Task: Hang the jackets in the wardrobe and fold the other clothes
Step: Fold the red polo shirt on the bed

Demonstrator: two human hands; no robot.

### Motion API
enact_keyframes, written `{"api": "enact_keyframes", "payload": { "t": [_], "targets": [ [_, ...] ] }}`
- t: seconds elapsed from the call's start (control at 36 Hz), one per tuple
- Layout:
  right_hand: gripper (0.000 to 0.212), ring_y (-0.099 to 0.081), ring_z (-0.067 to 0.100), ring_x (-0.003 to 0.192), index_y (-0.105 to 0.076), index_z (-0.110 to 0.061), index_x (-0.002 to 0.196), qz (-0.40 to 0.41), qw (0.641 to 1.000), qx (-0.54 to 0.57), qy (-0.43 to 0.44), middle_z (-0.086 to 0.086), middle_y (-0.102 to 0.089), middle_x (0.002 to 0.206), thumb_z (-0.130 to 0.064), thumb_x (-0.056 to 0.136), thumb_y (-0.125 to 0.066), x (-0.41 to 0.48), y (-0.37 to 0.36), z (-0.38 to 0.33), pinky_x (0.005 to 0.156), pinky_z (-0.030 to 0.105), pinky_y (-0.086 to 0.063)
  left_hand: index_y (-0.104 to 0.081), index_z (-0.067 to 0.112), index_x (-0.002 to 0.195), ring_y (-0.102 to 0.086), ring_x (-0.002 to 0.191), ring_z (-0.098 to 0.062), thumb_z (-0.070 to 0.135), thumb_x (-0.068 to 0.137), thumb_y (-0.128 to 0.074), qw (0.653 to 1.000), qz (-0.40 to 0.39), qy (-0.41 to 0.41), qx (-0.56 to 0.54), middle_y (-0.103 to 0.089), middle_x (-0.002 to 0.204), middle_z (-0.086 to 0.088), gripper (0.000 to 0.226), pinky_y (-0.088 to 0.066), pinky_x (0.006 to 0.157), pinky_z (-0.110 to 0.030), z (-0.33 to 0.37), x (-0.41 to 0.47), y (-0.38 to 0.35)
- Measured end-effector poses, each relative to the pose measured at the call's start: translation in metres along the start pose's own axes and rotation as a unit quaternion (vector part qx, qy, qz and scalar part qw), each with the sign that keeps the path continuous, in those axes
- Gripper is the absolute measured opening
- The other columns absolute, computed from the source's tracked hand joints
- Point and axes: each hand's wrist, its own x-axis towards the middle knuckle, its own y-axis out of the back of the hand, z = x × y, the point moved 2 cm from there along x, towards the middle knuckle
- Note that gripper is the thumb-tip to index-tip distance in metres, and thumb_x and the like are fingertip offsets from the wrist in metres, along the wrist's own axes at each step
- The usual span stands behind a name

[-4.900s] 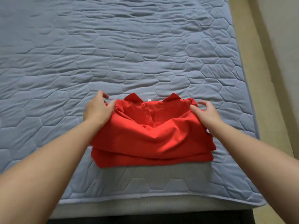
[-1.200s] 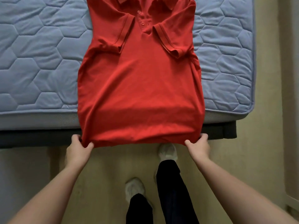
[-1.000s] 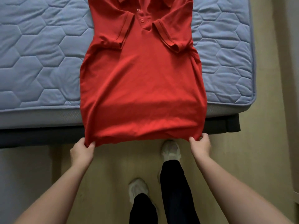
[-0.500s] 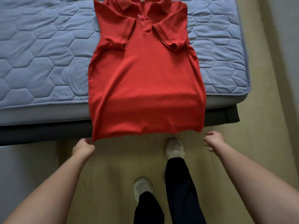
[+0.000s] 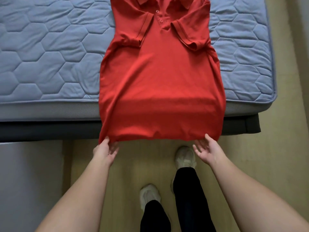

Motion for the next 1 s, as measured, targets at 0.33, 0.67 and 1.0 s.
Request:
{"api": "enact_keyframes", "payload": {
  "t": [0.33, 0.67, 1.0],
  "targets": [
    [0.021, -0.058, 0.01, 0.07, -0.058, -0.02, 0.079, -0.037, 0.983, 0.134, 0.117, -0.004, -0.068, 0.068, -0.022, 0.096, -0.046, -0.023, 0.008, -0.048, 0.071, 0.023, -0.042, -0.057, 0.015, 0.096, -0.062, 0.078, -0.016, 0.017, 0.096, -0.054, 0.998, -0.042, -0.042, -0.021, -0.062, 0.093, -0.006, 0.004, -0.058, 0.061, -0.031, 0.009, -0.006, 0.007],
    [0.011, -0.059, 0.013, 0.089, -0.058, -0.018, 0.09, -0.017, 0.988, 0.127, 0.086, -0.002, -0.063, 0.095, -0.021, 0.096, -0.049, -0.023, 0.033, -0.039, 0.093, 0.029, -0.043, -0.049, 0.005, 0.118, -0.058, 0.107, -0.029, 0.036, 0.098, -0.049, 0.99, -0.101, 0.085, 0.055, -0.06, 0.114, -0.016, 0.037, -0.047, 0.088, -0.04, -0.013, -0.018, 0.004],
    [0.017, -0.062, 0.012, 0.081, -0.061, -0.018, 0.09, -0.07, 0.988, 0.111, 0.078, -0.001, -0.072, 0.071, -0.032, 0.094, -0.053, -0.016, 0.027, -0.042, 0.072, 0.025, -0.05, -0.056, 0.011, 0.109, -0.058, 0.107, -0.021, 0.027, 0.095, -0.057, 0.999, -0.034, 0.003, -0.019, -0.061, 0.119, -0.007, 0.022, -0.044, 0.093, -0.037, -0.014, -0.013, -0.017]
  ]
}}
